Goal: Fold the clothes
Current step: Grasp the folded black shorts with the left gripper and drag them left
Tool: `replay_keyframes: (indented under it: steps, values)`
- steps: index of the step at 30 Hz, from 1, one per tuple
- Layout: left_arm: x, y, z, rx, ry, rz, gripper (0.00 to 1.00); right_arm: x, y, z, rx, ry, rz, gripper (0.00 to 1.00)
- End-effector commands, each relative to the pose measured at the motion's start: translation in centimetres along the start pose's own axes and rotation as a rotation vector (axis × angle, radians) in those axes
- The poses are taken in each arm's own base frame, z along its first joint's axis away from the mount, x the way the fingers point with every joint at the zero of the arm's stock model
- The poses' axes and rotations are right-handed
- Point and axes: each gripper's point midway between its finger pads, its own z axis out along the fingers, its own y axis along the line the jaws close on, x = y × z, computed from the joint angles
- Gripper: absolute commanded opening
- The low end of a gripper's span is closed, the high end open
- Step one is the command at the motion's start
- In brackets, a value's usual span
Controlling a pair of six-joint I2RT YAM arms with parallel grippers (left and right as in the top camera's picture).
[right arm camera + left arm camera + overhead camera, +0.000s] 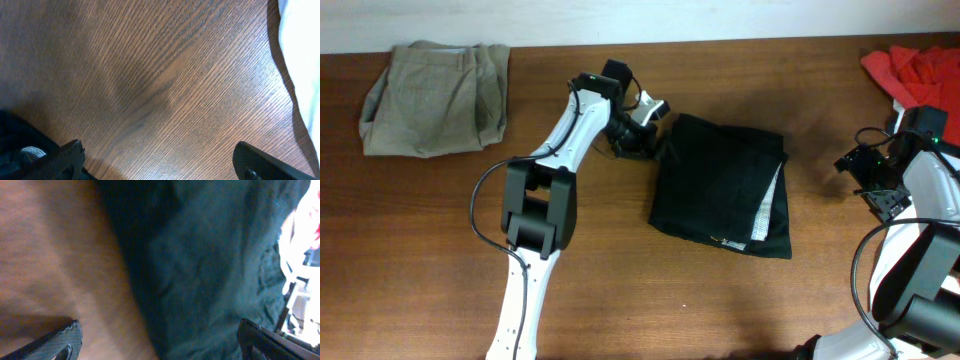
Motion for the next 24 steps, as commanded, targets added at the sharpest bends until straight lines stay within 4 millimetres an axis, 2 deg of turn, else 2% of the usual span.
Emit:
replay_keyframes:
  steps: [1,4,6,8,9,10,11,12,15,17,20,22,24]
  values:
    - [1.7,-1.9,3.1,0.053,0.065,0.025,0.99,-0.4,0.1,-0.4,-0.005,-0.013,0.011,0.99]
    - [2.0,-3.1,5.2,0.056,0.079,0.076,0.99,-0.4,0.1,-0.4,-0.005,-0.013,0.011,0.99]
    - [1.9,-2.6,6.1,-0.025,0.087,0.117,0.99,-0.4,0.1,-0.4,-0.005,-0.013,0.011,0.99]
    - [2.1,-3.3,6.7,-0.027,0.099,0.132,0.99,-0.4,0.1,-0.4,-0.005,-0.013,0.011,0.99]
    - [1.9,-3.4,6.8,-0.027,0.094,0.142,0.81,-0.4,0.1,-0.4,-0.005,-0.013,0.011,0.99]
    - [1.7,-3.4,7.0,-0.040,0.089,0.153,0.53,-0.4,0.1,-0.4,-0.005,-0.013,0.011,0.99]
    - [1.6,-3.0,7.1,-0.072,0.085,0.165,0.39,-0.4,0.1,-0.4,-0.005,-0.013,0.011,0.99]
    - [1.5,-2.5,7.1,-0.108,0.088,0.164,0.37,-0.4,0.1,-0.4,-0.005,-0.013,0.011,0.99]
    - [1.5,-0.6,6.8,-0.225,0.090,0.097,0.14,-0.4,0.1,-0.4,-0.005,-0.013,0.011,0.99]
    - [1.5,1.1,6.2,-0.311,0.091,0.093,0.01,-0.4,0.1,-0.4,-0.005,-0.013,0.011,0.99]
    - [1.4,3.7,4.2,-0.429,0.097,0.082,0.01,-0.4,0.1,-0.4,-0.005,-0.013,0.011,0.99]
    - [1.2,5.7,1.5,-0.510,0.109,0.093,0.01,-0.4,0.1,-0.4,-0.005,-0.013,0.011,0.99]
    - [0.8,7.8,-2.0,-0.599,0.111,0.094,0.01,-0.4,0.1,-0.4,-0.005,-0.013,0.011,0.99]
